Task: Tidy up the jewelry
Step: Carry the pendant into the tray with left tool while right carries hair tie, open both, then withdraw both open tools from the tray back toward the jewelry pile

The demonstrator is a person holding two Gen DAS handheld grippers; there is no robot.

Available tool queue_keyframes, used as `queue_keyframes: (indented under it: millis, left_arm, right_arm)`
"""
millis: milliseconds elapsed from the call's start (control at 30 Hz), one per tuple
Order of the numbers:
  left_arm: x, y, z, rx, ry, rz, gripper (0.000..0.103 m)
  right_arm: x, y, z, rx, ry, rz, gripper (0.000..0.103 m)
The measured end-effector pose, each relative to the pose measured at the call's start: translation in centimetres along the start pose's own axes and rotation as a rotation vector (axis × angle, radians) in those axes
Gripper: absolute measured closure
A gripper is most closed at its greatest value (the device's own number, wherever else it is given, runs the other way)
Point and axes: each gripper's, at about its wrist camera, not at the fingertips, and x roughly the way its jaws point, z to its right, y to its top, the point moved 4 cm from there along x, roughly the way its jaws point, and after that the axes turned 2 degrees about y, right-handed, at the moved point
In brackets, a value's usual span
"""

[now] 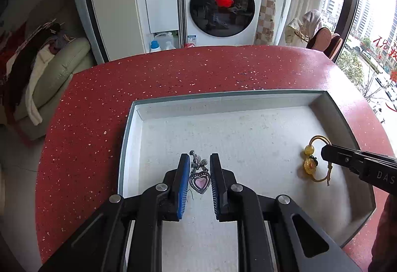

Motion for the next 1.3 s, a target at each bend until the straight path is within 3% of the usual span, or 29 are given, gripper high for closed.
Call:
queue_keyframes:
  millis: [200, 300, 367, 400, 433, 467, 500, 700, 767, 1033, 1100, 1300]
  left_arm:
    - [1.4, -0.8, 0.3, 0.042, 0.087, -0.035, 0.067]
    - [1.4, -0.9, 0.5, 0.060, 0.109, -0.033, 0.067]
    - [1.1, -1.0, 0.6, 0.057, 0.101, -0.028, 0.067]
    - [0.9, -1.0, 0.6, 0.052, 0.097, -0.023, 0.067]
    - [0.8, -0.9, 0.6, 0.048, 0.095, -0.018, 0.050]
    - [0.5, -0.9, 0.5, 0.041, 0.098, -0.015, 0.012]
    - [0.2, -0.9, 0.3, 0.026, 0.101, -0.003, 0.000]
    - [-1.8, -0.7, -0.1, -0.002, 0.084, 0.034, 0.000]
    - [-3.0, -0.9, -0.4, -0.015, 0.075, 0.059, 0.000]
    - [-8.2, -3.7, -2.9, -0.076, -0.015, 0.074, 0.000]
    - [-9.2, -5.0, -3.4, -0.084, -0.041, 0.065, 0.000]
    - [-12.2, -9.4, -4.6, -0.077, -0.007, 0.063, 0.000]
  right_arm:
    - [0.2, -0.6, 0.0, -0.032, -0.049, -0.004, 0.095]
    - [0.1, -0.6, -0.4, -0.038, -0.040, -0.001, 0.074]
    - [-0.4, -0.7, -0.7, -0.045, -0.027, 0.011, 0.049]
    - [-0.7, -0.8, -0.9, -0.049, -0.026, 0.022, 0.047]
    - [-1.3, -0.9, -1.0, -0.053, -0.026, 0.034, 0.047]
    - [-1.7, -0.9, -1.2, -0.054, -0.021, 0.043, 0.046]
    - [-2.0, -1.0, -1.3, -0.051, -0.012, 0.051, 0.046]
    - [-3.9, -1.5, -1.9, -0.030, 0.014, 0.089, 0.034]
    - [-4.8, -1.8, -2.1, -0.029, 0.026, 0.103, 0.025]
    - [-9.2, -4.8, -3.6, -0.033, 0.095, 0.172, 0.015]
    - [-10.4, -5.9, -3.9, -0.038, 0.120, 0.192, 0.000]
    - [-12.5, -9.5, -4.5, -0.035, 0.163, 0.187, 0.000]
